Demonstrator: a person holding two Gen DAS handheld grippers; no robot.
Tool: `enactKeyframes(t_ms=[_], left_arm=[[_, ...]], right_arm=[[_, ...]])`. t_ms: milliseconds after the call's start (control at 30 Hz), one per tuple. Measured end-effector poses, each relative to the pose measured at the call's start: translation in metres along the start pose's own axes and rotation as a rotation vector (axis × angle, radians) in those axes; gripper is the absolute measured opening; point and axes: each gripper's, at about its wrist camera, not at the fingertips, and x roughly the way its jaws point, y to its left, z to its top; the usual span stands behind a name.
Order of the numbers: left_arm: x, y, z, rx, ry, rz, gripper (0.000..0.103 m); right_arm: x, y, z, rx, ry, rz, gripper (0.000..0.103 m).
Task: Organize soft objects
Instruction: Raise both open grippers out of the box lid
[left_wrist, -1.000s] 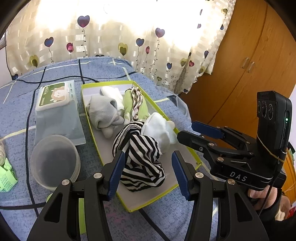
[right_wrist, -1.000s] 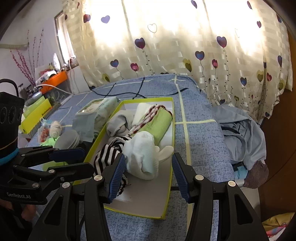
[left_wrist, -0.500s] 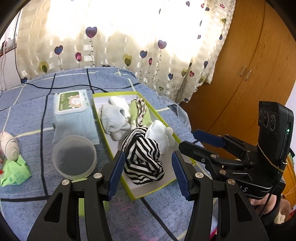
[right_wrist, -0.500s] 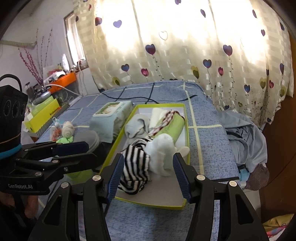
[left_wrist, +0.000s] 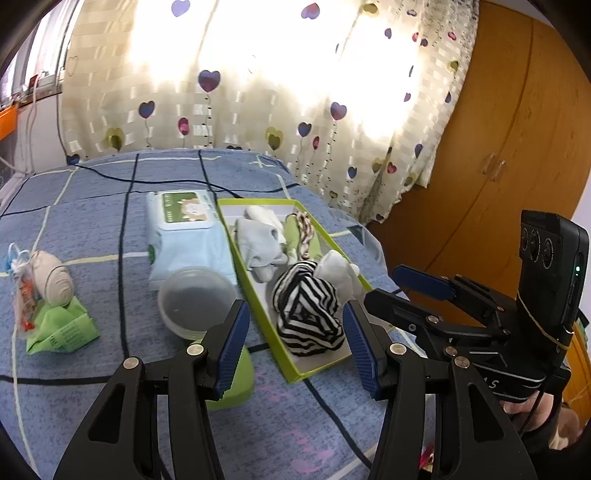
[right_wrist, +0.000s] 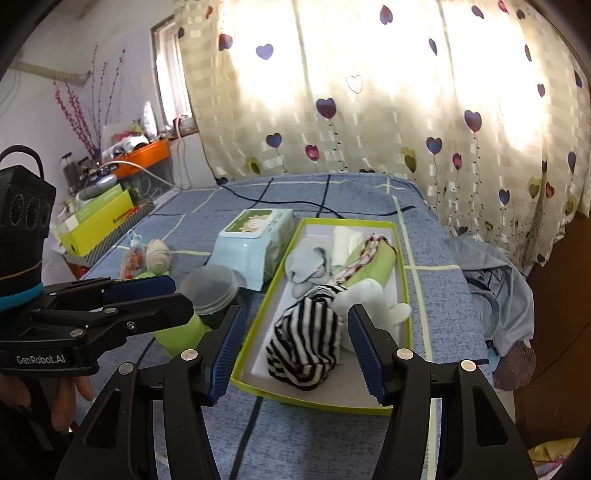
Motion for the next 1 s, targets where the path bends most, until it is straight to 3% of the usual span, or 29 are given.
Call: enactKeyframes(t_ms=[1000], left_arm=[[-0.036, 0.053, -0.016, -0.091, -0.055, 0.077, 0.054]], right_arm=[[0.020, 0.066, 0.012, -0.106, 0.043, 0.061, 0.058]])
